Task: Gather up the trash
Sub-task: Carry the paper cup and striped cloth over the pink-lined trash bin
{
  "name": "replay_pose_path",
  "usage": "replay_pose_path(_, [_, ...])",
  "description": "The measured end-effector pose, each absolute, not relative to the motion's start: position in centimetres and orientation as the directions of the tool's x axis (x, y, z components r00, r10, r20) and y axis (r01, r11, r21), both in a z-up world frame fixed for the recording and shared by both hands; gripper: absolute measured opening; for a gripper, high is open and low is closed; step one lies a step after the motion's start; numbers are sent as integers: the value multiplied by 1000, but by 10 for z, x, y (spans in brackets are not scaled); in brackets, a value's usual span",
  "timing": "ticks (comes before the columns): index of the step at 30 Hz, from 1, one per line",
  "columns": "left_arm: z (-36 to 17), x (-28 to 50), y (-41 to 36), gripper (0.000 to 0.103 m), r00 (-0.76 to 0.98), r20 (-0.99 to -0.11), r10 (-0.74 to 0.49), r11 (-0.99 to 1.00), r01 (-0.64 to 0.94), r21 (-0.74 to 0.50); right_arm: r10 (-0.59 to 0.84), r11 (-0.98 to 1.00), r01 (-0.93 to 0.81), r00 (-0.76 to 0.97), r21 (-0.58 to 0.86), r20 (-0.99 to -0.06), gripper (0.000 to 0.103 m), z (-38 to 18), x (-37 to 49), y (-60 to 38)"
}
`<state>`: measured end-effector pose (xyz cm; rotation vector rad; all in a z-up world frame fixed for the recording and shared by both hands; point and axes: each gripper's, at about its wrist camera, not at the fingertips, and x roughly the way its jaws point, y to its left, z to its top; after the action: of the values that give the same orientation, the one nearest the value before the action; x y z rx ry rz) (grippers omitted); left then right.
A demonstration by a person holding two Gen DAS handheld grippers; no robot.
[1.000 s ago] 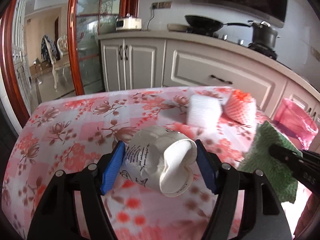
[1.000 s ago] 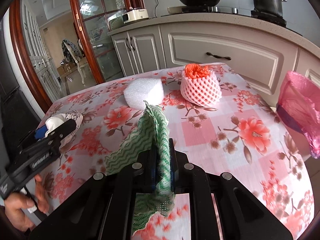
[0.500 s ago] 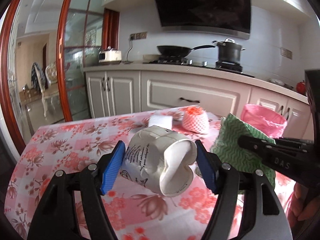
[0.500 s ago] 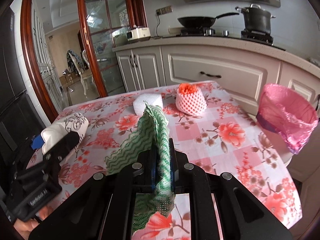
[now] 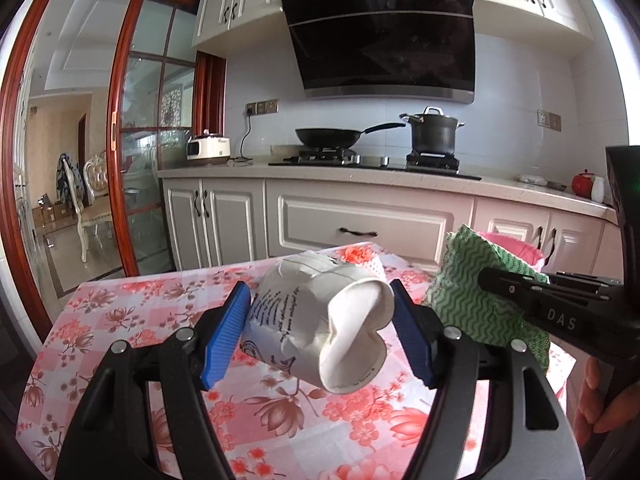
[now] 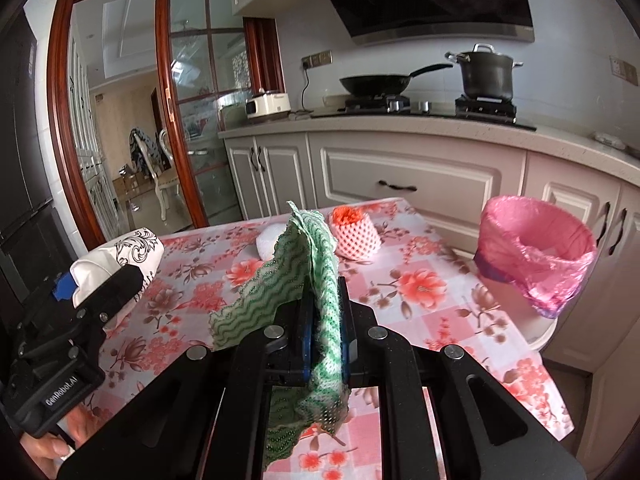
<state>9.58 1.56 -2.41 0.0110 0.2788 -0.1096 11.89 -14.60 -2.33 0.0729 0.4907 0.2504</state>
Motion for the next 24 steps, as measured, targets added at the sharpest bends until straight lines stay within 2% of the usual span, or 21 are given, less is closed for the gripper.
replay_pose_path(9, [-15,94,-3,68,953,-264,-148,988,152,-2,210,978,-186,897,98,-389,13,-12,106,-161])
replay_pose_path(24, [-15,157,-46,68,938,-272,-215,974,224,5,94,994,-68,928,85,-360,12,-12,117,-207])
